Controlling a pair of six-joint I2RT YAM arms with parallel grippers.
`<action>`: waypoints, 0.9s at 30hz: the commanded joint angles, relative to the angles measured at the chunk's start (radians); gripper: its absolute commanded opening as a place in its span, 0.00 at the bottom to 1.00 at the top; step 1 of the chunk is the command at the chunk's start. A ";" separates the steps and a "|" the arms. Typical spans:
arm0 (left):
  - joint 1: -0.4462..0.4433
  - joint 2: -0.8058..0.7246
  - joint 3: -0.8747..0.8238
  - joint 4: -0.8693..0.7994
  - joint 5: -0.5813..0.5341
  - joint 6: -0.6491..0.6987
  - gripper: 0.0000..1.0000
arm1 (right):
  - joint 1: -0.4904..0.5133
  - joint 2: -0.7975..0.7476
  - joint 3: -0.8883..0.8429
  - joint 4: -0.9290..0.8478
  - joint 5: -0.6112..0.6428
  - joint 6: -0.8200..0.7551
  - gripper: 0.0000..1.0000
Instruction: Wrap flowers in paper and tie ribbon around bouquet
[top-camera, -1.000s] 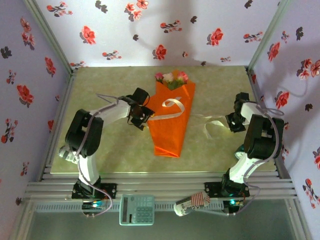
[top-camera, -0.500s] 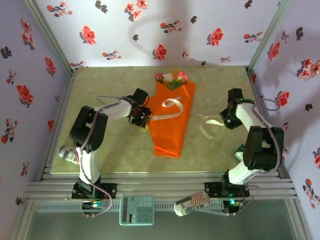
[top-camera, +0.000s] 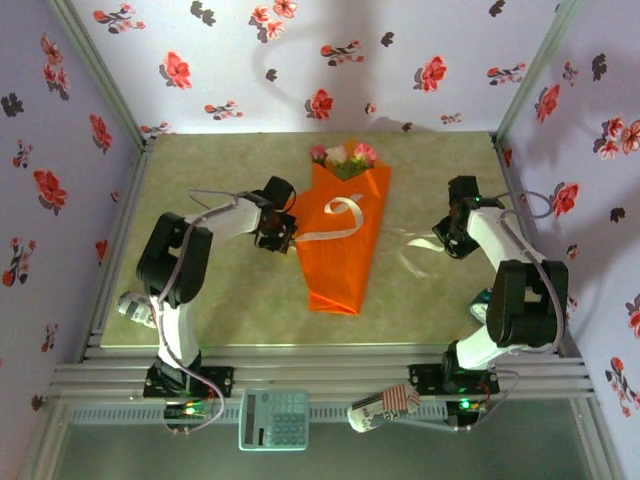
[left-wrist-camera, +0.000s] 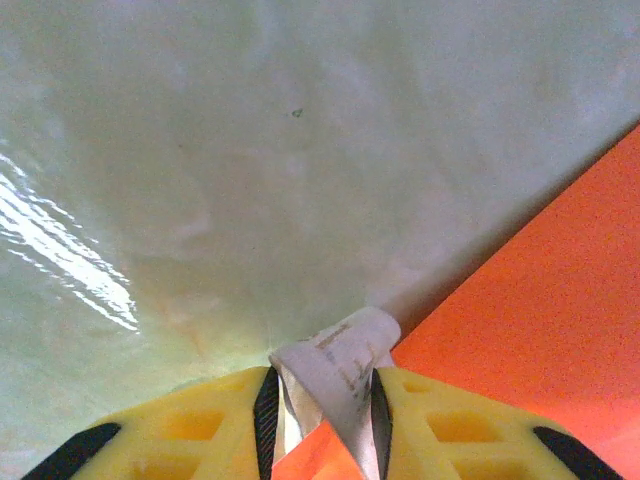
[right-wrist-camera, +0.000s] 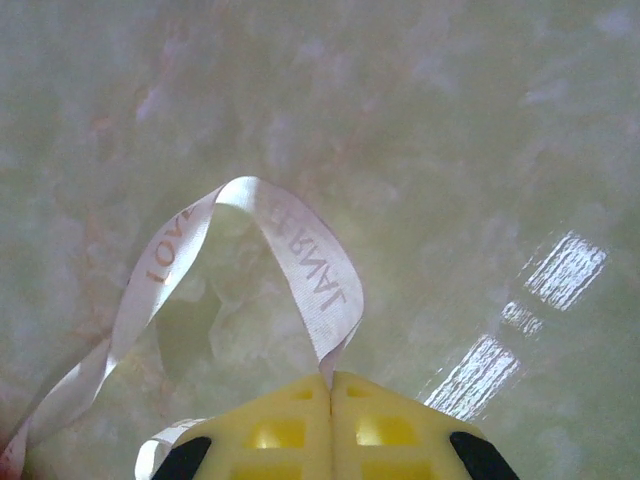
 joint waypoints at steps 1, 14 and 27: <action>0.021 -0.033 -0.019 -0.033 -0.026 0.033 0.27 | 0.025 -0.026 0.012 -0.040 0.020 -0.015 0.00; 0.032 -0.028 0.016 -0.068 -0.045 0.103 0.00 | 0.043 -0.057 -0.019 -0.037 0.002 -0.018 0.00; 0.031 -0.117 0.100 -0.246 -0.120 0.307 0.00 | 0.151 -0.141 -0.011 -0.118 0.004 -0.110 0.00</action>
